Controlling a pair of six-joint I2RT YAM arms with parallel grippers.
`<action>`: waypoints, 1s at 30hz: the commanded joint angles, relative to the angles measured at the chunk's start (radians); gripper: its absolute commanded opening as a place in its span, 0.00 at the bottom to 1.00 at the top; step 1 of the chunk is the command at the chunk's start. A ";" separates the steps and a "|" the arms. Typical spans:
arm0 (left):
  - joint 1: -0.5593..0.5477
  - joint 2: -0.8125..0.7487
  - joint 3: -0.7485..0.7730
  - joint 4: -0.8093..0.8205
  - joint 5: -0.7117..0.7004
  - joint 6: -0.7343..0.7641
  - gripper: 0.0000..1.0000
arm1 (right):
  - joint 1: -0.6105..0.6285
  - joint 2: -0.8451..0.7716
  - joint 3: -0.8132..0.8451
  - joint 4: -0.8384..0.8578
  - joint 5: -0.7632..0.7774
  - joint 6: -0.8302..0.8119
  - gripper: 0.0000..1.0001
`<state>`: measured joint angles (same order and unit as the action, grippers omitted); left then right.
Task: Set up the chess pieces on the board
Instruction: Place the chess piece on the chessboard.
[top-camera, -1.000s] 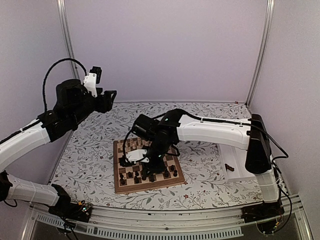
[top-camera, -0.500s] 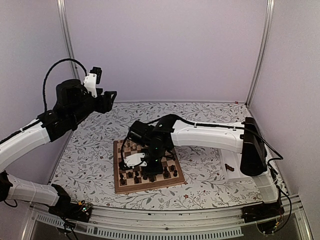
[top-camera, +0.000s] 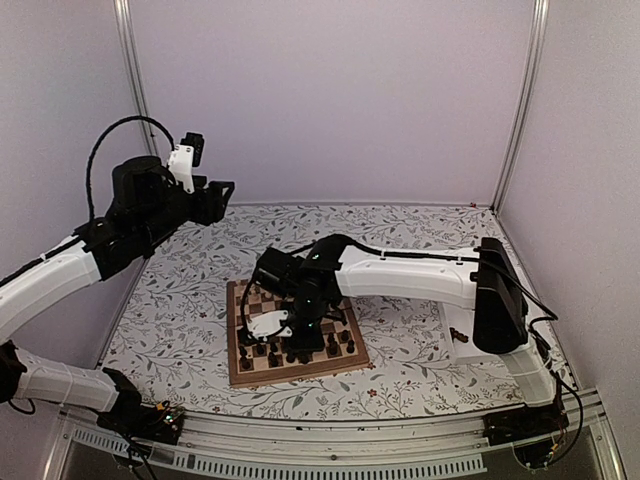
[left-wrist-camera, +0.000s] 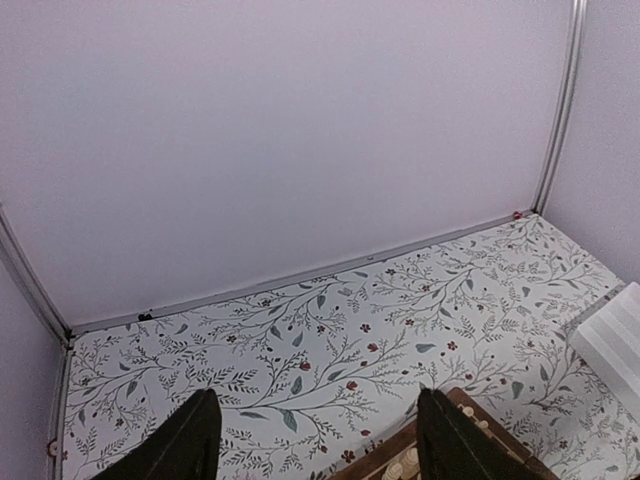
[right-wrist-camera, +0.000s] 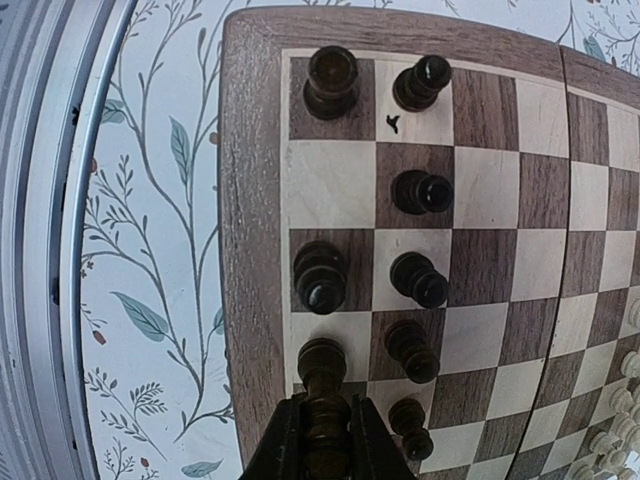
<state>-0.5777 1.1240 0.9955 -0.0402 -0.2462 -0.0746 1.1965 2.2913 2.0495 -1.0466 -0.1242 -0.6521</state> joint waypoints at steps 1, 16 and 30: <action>0.021 0.015 0.031 -0.016 0.028 -0.009 0.68 | 0.009 0.026 0.028 0.005 0.014 -0.007 0.04; 0.035 0.046 0.043 -0.031 0.077 -0.021 0.68 | 0.012 0.023 0.049 0.003 -0.015 0.003 0.29; 0.045 0.066 0.043 -0.032 0.106 -0.010 0.68 | -0.023 -0.183 -0.011 0.013 -0.052 0.013 0.38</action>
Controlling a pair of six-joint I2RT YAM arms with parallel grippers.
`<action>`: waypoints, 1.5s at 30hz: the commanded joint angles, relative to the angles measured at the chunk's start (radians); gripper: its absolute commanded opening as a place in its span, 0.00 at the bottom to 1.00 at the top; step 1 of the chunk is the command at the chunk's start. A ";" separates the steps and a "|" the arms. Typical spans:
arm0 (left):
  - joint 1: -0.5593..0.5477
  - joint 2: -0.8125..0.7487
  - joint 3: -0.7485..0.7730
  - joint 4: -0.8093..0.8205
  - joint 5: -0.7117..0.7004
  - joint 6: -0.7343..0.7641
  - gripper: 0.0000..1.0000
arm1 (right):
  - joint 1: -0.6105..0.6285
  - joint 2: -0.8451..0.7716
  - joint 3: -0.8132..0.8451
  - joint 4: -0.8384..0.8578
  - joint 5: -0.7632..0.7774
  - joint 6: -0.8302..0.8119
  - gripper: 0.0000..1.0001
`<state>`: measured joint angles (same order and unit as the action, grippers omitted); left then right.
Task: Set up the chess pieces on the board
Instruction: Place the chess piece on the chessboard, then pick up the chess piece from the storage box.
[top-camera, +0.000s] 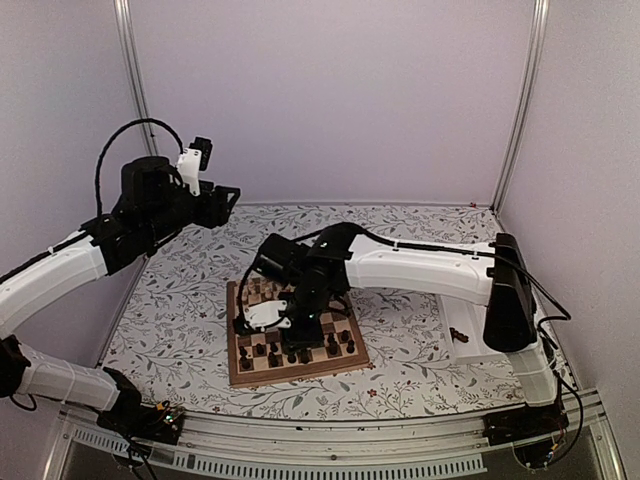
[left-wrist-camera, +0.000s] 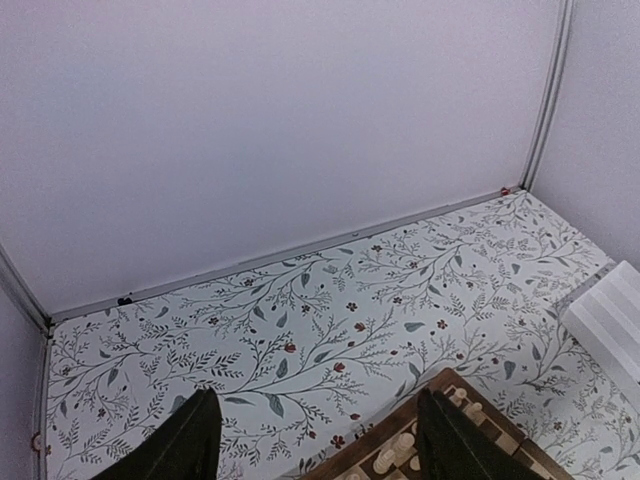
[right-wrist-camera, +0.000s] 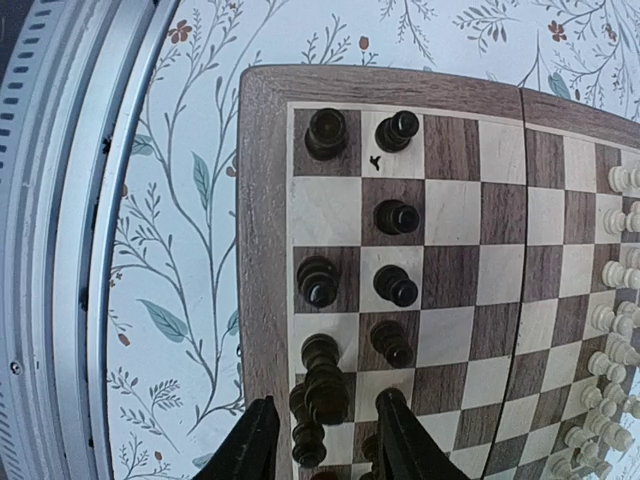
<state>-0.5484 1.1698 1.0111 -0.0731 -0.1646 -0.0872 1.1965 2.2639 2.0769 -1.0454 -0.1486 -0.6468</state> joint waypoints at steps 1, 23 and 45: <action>0.016 0.027 0.029 0.000 0.035 0.007 0.68 | -0.042 -0.181 -0.061 0.014 -0.035 0.011 0.39; -0.126 0.172 0.099 0.021 0.387 -0.080 0.58 | -0.840 -0.983 -1.264 0.317 0.015 0.025 0.41; -0.192 0.272 0.169 0.007 0.404 -0.143 0.57 | -0.839 -0.812 -1.390 0.402 0.036 0.009 0.34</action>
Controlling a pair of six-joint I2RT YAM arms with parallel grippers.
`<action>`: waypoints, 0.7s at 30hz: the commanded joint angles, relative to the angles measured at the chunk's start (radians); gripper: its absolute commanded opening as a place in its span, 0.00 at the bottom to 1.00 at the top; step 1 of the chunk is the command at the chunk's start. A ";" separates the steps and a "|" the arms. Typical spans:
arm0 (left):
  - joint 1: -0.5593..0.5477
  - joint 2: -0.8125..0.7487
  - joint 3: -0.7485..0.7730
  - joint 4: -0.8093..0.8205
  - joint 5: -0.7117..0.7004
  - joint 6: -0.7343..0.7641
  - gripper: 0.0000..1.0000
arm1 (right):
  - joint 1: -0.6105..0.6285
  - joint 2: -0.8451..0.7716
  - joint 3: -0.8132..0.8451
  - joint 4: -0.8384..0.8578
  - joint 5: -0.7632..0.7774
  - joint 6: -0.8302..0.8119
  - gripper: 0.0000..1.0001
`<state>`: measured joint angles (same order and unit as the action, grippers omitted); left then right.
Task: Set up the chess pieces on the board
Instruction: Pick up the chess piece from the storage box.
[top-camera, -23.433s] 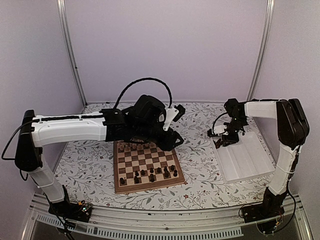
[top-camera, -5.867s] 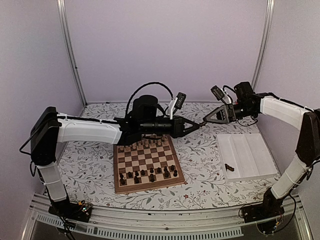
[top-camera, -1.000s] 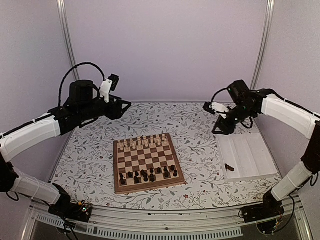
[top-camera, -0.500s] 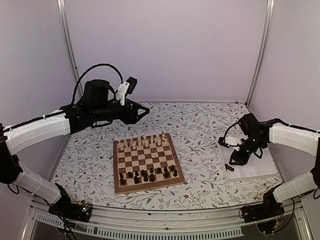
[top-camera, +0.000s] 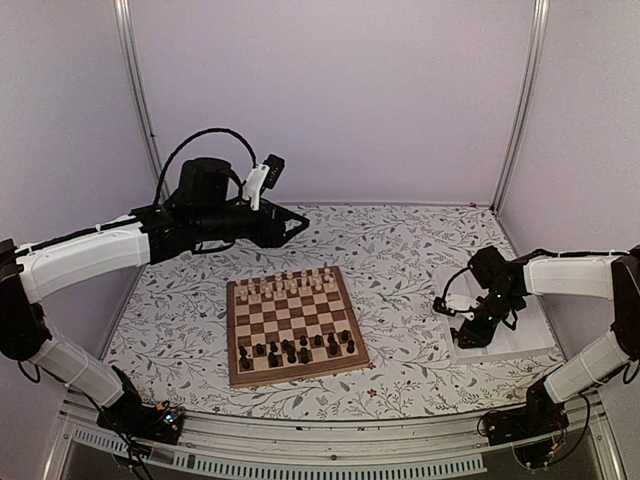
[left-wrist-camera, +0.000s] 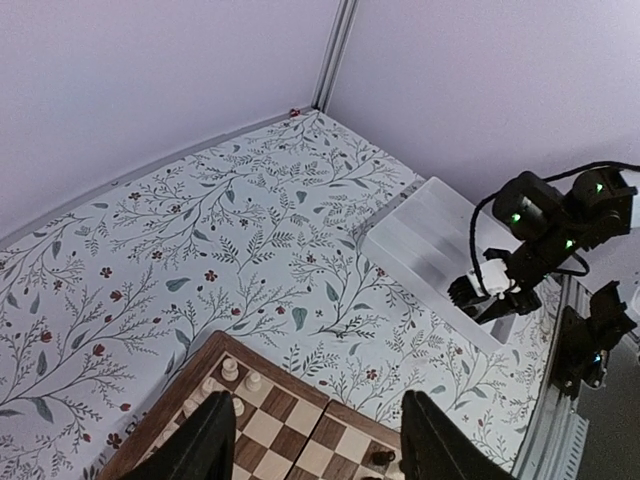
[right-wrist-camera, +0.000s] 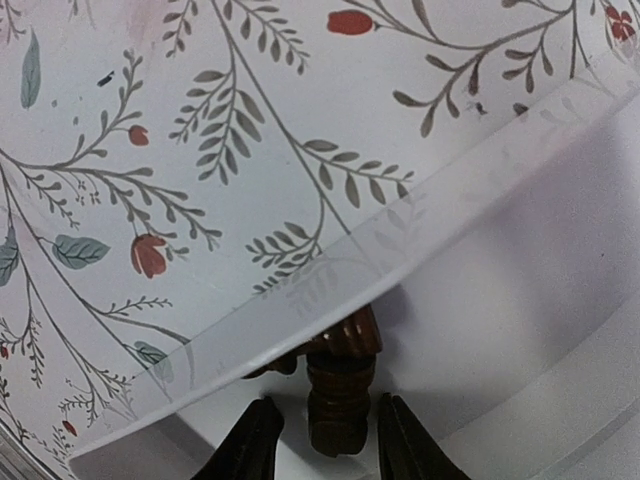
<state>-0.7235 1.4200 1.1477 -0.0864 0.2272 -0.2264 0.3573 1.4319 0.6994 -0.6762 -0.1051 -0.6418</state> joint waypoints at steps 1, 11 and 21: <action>-0.019 0.026 0.035 0.025 0.014 -0.004 0.57 | 0.000 0.026 -0.009 0.034 -0.014 0.004 0.28; -0.113 0.129 0.078 0.192 -0.062 -0.051 0.56 | -0.040 -0.157 0.132 -0.133 -0.101 0.008 0.05; -0.284 0.306 0.090 0.558 -0.148 -0.108 0.58 | -0.055 -0.185 0.322 -0.172 -0.331 0.036 0.01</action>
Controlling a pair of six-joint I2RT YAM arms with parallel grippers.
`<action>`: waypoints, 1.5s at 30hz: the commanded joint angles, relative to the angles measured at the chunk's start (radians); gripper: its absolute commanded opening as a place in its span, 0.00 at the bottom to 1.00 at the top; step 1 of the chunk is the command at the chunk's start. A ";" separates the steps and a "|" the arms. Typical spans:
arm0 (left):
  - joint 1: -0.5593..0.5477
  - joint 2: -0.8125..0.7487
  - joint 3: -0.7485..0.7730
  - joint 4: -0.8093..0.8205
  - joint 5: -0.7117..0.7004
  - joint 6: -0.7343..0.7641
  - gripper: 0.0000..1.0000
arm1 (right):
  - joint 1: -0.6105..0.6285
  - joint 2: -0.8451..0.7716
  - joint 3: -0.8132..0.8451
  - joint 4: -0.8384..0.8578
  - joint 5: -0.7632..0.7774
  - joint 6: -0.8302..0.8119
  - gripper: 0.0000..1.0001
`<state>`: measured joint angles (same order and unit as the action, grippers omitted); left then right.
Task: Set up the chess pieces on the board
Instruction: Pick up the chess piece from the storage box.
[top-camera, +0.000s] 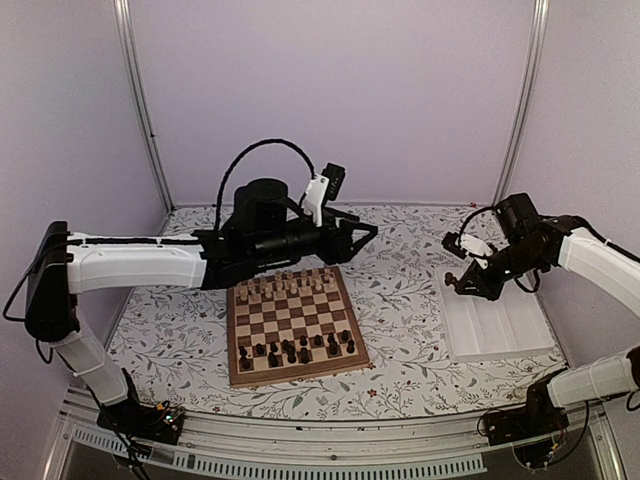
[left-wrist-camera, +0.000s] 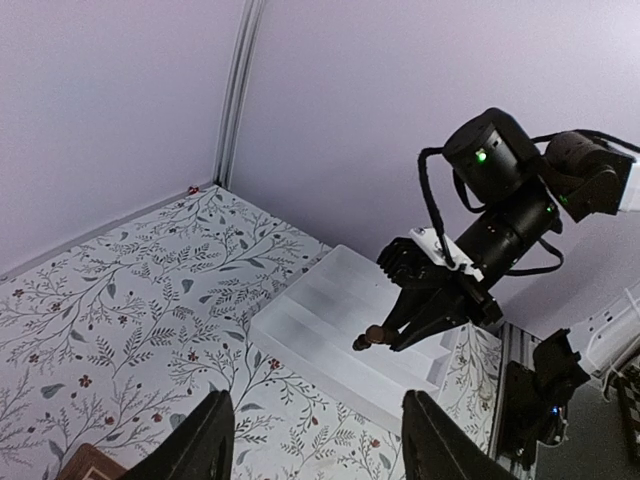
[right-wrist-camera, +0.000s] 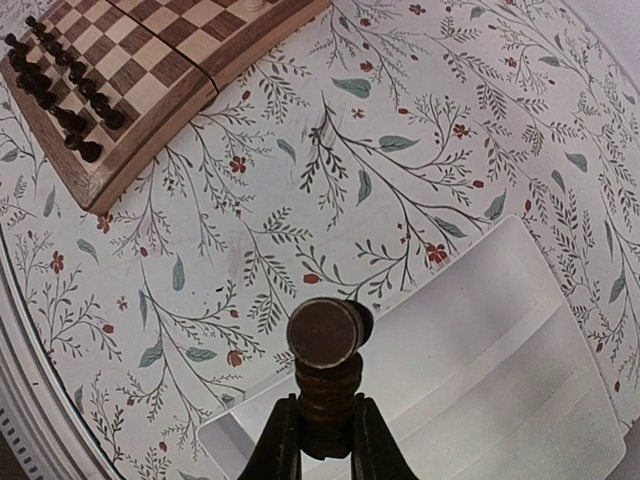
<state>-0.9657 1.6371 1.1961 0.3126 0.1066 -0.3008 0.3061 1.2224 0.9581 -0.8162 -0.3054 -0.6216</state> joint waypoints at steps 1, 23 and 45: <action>-0.051 0.117 0.060 0.160 -0.027 -0.033 0.58 | -0.004 0.034 0.087 -0.036 -0.156 0.016 0.01; -0.082 0.467 0.151 0.707 0.266 -0.059 0.67 | -0.005 0.048 0.286 -0.101 -0.674 0.003 0.03; -0.036 0.286 0.095 0.433 0.320 -0.081 0.07 | -0.005 0.039 0.220 -0.036 -0.553 0.023 0.04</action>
<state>-1.0214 2.0727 1.3304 0.9085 0.4141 -0.4068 0.3061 1.2854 1.2129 -0.8917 -0.9176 -0.6098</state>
